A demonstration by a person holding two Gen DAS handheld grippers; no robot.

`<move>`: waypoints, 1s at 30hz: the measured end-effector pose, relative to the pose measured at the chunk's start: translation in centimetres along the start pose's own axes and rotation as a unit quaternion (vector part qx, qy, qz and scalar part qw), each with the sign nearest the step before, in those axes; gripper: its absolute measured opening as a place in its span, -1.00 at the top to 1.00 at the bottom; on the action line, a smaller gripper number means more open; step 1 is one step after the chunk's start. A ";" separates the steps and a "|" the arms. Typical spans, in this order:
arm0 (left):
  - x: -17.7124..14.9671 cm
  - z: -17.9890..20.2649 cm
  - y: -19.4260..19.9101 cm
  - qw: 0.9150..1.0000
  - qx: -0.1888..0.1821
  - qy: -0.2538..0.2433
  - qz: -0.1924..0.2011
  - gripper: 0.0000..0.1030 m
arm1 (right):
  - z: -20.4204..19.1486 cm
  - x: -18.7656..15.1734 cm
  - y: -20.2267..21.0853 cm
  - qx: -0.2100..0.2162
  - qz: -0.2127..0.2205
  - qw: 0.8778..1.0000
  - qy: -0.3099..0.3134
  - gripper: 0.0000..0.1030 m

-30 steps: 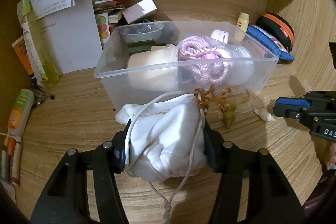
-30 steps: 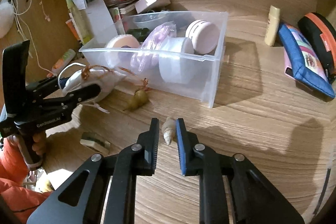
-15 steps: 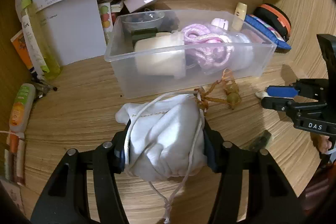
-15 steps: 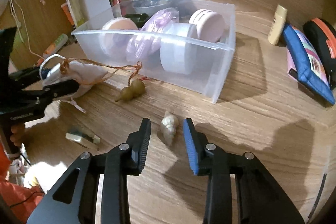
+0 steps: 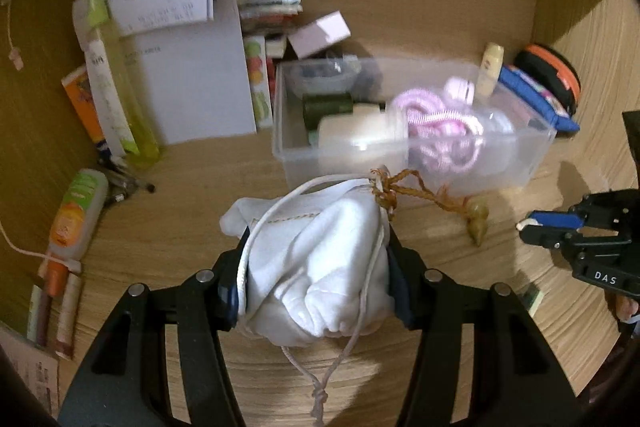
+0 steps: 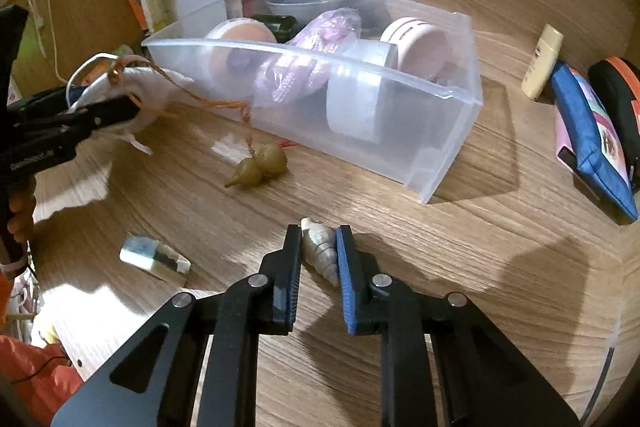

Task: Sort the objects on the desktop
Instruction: 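Carry the white bag over the clear bin while the right tool carries the shell there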

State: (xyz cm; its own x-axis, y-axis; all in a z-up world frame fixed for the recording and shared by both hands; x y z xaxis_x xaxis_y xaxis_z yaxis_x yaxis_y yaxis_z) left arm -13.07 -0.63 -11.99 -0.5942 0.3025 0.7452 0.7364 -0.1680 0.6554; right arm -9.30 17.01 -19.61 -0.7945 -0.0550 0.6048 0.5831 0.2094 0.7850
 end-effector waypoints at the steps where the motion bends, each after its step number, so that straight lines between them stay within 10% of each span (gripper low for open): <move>1: 0.3 0.0 0.3 1.000 -0.001 0.001 0.005 -0.09 | -0.1 0.2 0.3 0.004 0.003 1.000 -0.003 0.70; 30: 5.3 0.7 4.0 0.997 -0.032 0.009 0.069 -0.08 | -0.1 6.4 7.3 0.030 0.106 0.993 -0.032 0.70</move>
State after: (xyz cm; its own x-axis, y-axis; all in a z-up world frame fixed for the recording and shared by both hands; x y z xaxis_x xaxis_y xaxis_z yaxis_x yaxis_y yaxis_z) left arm -13.03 0.93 -5.49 -0.4949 0.2561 0.8304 0.7896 -0.2663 0.5528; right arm -10.10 18.08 -10.00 -0.6648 0.0589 0.7447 0.7294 0.2667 0.6300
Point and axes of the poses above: each gripper's, at about its wrist camera, not at the fingertips, and y roughly against the way its jaws point, z to its right, x to its top, the point moved 10 cm from there along -y, roughly the way its jaws point, and after that the axes turned 9 degrees about -y, right-handed, at the moved point
